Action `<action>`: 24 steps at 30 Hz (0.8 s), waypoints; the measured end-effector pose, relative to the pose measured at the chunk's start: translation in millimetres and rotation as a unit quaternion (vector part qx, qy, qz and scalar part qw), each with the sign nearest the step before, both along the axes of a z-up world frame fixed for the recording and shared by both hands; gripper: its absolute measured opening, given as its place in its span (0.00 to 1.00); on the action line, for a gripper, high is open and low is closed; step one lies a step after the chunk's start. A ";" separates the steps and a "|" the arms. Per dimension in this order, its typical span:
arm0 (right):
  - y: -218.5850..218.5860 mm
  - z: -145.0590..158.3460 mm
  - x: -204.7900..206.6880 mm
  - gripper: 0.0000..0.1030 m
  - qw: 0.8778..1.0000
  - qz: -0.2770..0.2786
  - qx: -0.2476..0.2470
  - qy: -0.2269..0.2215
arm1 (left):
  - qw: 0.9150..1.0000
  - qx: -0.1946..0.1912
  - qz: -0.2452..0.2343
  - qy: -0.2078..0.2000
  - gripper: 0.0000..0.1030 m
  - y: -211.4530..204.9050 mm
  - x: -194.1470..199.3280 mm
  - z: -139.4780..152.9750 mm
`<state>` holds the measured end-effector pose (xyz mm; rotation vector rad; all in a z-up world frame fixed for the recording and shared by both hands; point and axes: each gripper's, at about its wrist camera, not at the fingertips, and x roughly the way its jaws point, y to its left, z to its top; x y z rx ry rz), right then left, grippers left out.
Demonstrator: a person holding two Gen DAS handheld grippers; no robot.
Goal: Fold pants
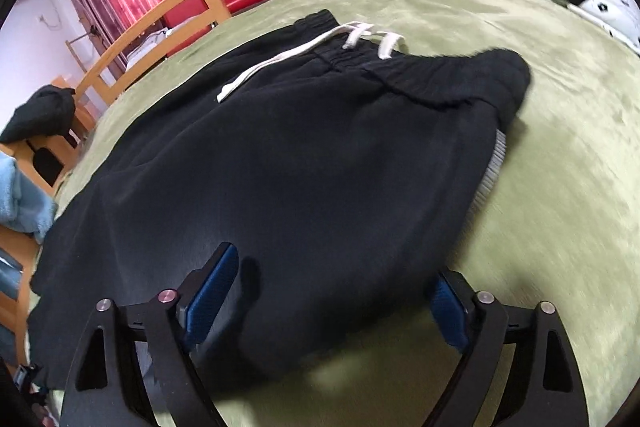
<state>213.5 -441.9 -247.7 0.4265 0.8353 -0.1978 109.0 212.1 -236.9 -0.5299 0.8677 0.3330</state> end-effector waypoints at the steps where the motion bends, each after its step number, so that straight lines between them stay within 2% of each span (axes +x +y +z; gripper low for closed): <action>1: 0.8 -0.1 2.9 0.48 1.000 -0.007 -0.009 0.004 | 1.000 0.003 0.006 0.000 0.72 2.2 1.3 0.2; 2: -0.5 0.0 4.3 0.30 1.000 -0.020 -0.018 0.006 | 1.000 0.005 0.013 0.000 0.65 5.1 2.7 0.4; 3: -4.5 0.3 3.4 0.24 0.999 -0.029 -0.013 0.002 | 1.000 0.007 0.020 0.002 0.51 8.8 3.5 0.3; 4: -9.6 0.4 -0.5 0.19 0.999 -0.034 0.002 -0.004 | 1.000 0.011 0.027 0.004 0.31 12.2 3.1 0.3; 6: -20.8 0.2 -12.6 0.14 0.998 -0.043 0.038 -0.015 | 1.000 -0.004 0.026 -0.005 0.13 21.5 -2.0 2.0; 8: -20.0 4.7 -27.0 0.12 0.998 -0.053 0.020 -0.012 | 0.999 -0.027 0.012 -0.015 0.10 26.4 -8.1 4.6; 10: -15.7 12.2 -42.2 0.11 0.998 -0.064 -0.008 -0.009 | 1.000 -0.020 -0.001 -0.013 0.09 23.8 -11.9 8.9; 12: -16.6 18.2 -60.0 0.11 0.997 -0.072 -0.012 -0.014 | 1.000 -0.011 -0.012 -0.017 0.09 19.7 -19.3 15.1; 17: -32.2 25.1 -105.2 0.10 0.997 -0.079 -0.011 -0.010 | 0.998 -0.041 -0.030 -0.023 0.09 20.3 -41.2 18.7; 21: -33.5 31.3 -129.6 0.10 0.998 -0.062 -0.011 -0.005 | 0.998 -0.044 -0.036 -0.014 0.10 20.8 -56.1 14.8; 24: -29.1 24.4 -130.4 0.18 0.999 -0.040 0.010 0.013 | 0.998 -0.057 -0.032 0.009 0.15 21.1 -52.3 5.0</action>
